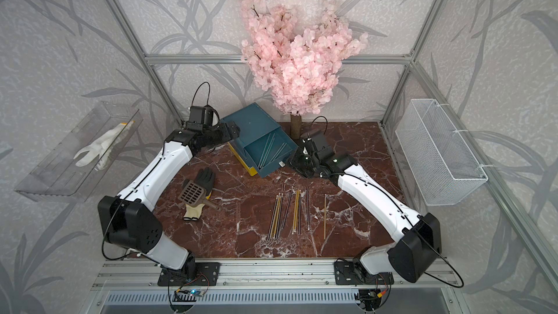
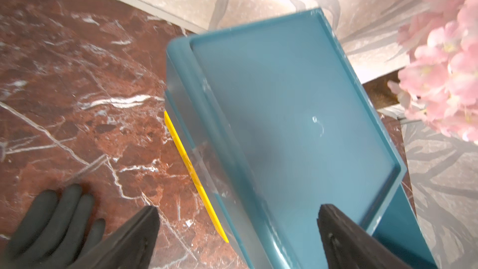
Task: Please place the pencils in the drawer according to their color
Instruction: Close the drawer in the storage box.
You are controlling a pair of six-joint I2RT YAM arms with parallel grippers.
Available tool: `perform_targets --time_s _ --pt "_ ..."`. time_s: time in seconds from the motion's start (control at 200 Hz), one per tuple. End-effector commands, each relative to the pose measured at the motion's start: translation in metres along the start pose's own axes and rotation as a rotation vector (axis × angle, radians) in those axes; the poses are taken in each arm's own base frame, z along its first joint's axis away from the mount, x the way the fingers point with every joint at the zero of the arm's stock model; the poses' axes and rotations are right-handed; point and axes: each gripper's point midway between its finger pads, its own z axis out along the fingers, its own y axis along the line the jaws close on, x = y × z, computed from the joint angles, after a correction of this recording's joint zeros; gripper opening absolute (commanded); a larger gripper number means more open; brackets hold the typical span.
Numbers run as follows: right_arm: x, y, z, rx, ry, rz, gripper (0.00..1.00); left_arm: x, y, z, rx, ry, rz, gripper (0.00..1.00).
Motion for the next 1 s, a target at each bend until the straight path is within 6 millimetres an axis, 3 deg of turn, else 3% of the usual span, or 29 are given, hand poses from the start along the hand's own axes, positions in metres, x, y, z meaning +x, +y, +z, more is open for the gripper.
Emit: perform_targets --time_s 0.0,0.155,0.255,0.46,0.6,0.625,0.995 --pt "-0.005 -0.014 0.012 -0.006 -0.044 0.053 0.36 -0.015 0.011 0.007 -0.063 -0.016 0.008 1.0" --pt "-0.009 -0.016 0.036 -0.017 -0.033 0.06 0.1 -0.022 0.022 0.021 -0.102 0.009 0.015 1.0" --pt "-0.016 -0.008 0.051 -0.03 -0.029 0.049 0.0 -0.016 0.028 0.03 -0.114 0.039 0.025 1.0" --pt "-0.032 0.011 0.085 -0.074 -0.014 0.052 0.0 0.004 0.034 0.043 -0.11 0.099 0.024 1.0" --pt "-0.042 0.034 0.094 -0.126 -0.01 0.047 0.0 0.015 0.036 0.049 -0.107 0.127 0.016 1.0" --pt "-0.041 0.029 0.106 -0.112 0.002 0.054 0.0 0.017 0.037 0.049 -0.107 0.132 0.015 1.0" --pt "-0.059 0.057 0.149 -0.177 0.018 0.092 0.0 0.035 0.042 0.054 -0.107 0.176 0.007 1.0"
